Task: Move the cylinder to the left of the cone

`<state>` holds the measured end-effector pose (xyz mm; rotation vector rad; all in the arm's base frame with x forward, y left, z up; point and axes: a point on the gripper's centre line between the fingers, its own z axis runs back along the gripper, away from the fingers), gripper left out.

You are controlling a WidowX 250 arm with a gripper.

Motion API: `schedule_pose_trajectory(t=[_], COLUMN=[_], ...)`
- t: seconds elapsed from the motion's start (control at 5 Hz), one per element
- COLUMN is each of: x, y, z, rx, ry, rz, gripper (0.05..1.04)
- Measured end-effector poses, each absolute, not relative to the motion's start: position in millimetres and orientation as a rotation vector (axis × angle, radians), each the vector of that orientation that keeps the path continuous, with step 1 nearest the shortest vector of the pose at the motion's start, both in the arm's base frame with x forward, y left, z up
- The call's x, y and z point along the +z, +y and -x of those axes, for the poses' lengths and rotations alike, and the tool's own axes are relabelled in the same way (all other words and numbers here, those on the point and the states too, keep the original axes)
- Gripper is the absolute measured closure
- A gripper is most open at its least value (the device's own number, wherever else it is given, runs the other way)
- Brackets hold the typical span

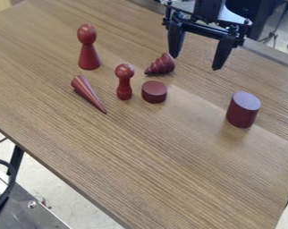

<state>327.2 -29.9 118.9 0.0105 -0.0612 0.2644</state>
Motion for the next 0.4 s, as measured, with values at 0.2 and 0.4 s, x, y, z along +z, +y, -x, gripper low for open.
schedule_pose_trajectory(t=[0.2,0.4], x=[108.2,105.4], y=[-30.0,-45.2], z=[-324.4,-338.4], rx=[0.264,0.192], ry=[-0.025,-0.036], rz=[-0.016,0.017], gripper=[0.084,0.084])
